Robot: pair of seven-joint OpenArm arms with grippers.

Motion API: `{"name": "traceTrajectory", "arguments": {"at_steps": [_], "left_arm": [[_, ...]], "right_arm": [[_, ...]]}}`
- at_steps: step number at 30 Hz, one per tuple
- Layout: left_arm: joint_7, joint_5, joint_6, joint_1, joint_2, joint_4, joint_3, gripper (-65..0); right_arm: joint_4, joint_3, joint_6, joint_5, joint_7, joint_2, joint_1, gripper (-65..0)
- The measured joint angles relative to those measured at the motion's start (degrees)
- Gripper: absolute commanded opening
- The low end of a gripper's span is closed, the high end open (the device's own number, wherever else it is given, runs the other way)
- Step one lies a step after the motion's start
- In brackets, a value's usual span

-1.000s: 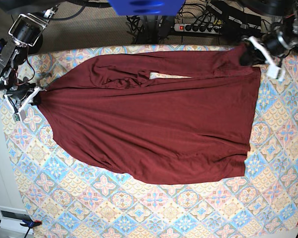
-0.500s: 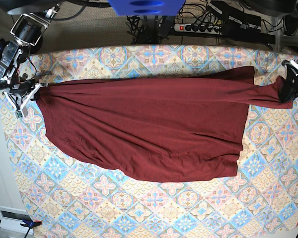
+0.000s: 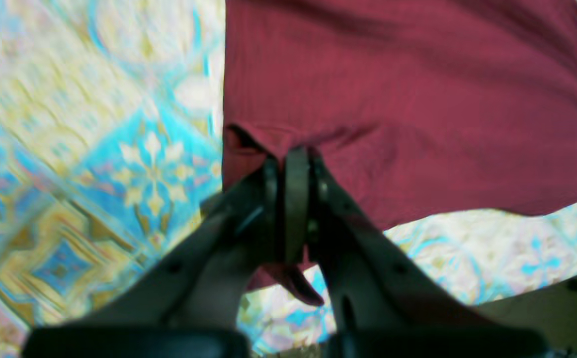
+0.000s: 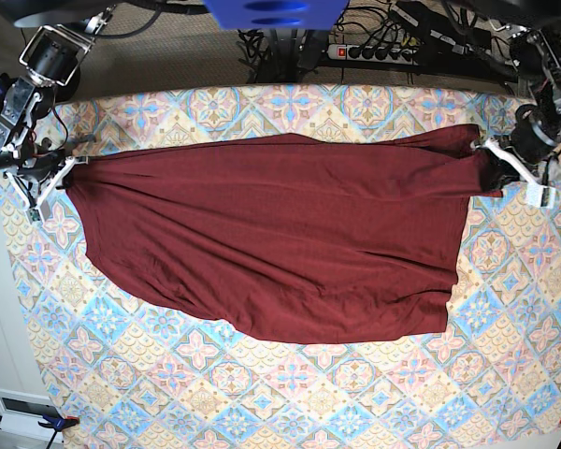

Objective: Layout the t-shirt on the table in an organized manner, then fold the t-shirt properly
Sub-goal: 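Grasp the sleeve end with the left gripper and pull it taut, then hold both shirt ends and pull them apart to stretch the shirt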

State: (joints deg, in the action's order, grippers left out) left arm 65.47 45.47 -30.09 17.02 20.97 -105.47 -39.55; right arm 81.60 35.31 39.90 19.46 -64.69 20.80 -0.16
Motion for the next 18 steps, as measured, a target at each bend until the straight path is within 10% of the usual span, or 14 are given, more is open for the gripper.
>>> {"name": "traceTrajectory", "arguments": {"at_steps": [18], "left_arm": [[-0.22,-8.55,0.02,0.59,3.39,13.25,4.87,-64.8]], "right_arm": [[0.15,0.04,0.0,0.02,-0.11,0.0,0.02,-65.0]]}}
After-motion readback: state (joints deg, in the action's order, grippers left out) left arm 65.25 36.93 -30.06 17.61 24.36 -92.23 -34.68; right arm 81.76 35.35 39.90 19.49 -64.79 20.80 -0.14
